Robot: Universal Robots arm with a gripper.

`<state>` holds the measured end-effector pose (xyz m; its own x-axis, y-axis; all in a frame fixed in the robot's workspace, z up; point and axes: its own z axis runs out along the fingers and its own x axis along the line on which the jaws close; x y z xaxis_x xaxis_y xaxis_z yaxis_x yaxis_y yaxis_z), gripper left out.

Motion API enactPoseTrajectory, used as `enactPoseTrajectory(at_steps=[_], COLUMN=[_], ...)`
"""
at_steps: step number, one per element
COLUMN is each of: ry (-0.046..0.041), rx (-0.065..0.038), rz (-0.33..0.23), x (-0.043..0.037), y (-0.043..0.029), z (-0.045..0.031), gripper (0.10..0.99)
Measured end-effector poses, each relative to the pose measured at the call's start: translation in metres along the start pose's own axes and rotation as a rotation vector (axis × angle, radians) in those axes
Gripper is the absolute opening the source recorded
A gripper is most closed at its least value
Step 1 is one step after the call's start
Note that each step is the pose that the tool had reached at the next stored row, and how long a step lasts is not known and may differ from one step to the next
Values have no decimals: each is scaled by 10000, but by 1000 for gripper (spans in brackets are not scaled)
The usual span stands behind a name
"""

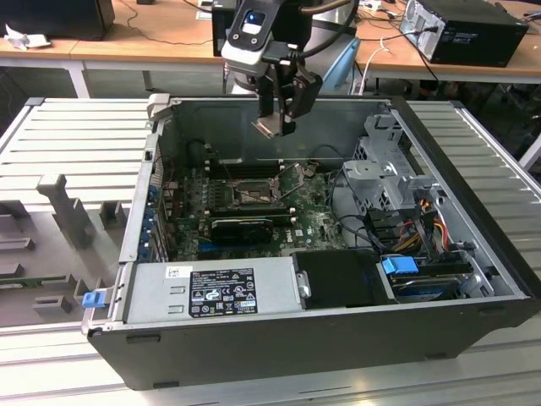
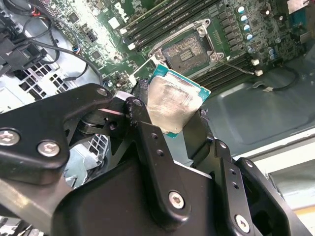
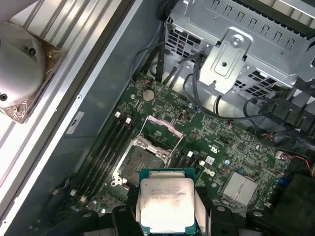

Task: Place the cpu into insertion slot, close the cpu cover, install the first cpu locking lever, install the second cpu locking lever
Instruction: 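Place the cpu into insertion slot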

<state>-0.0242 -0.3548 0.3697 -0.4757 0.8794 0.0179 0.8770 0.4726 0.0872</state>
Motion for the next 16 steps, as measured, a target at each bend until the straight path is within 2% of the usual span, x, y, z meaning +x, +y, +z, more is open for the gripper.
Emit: enactPoseTrajectory(at_steps=[6, 16], ry=[-82, -157], rx=[-16, -32], rz=[934, 1805], x=[0, 0], y=[-1, -2], z=[14, 24], gripper=[529, 529])
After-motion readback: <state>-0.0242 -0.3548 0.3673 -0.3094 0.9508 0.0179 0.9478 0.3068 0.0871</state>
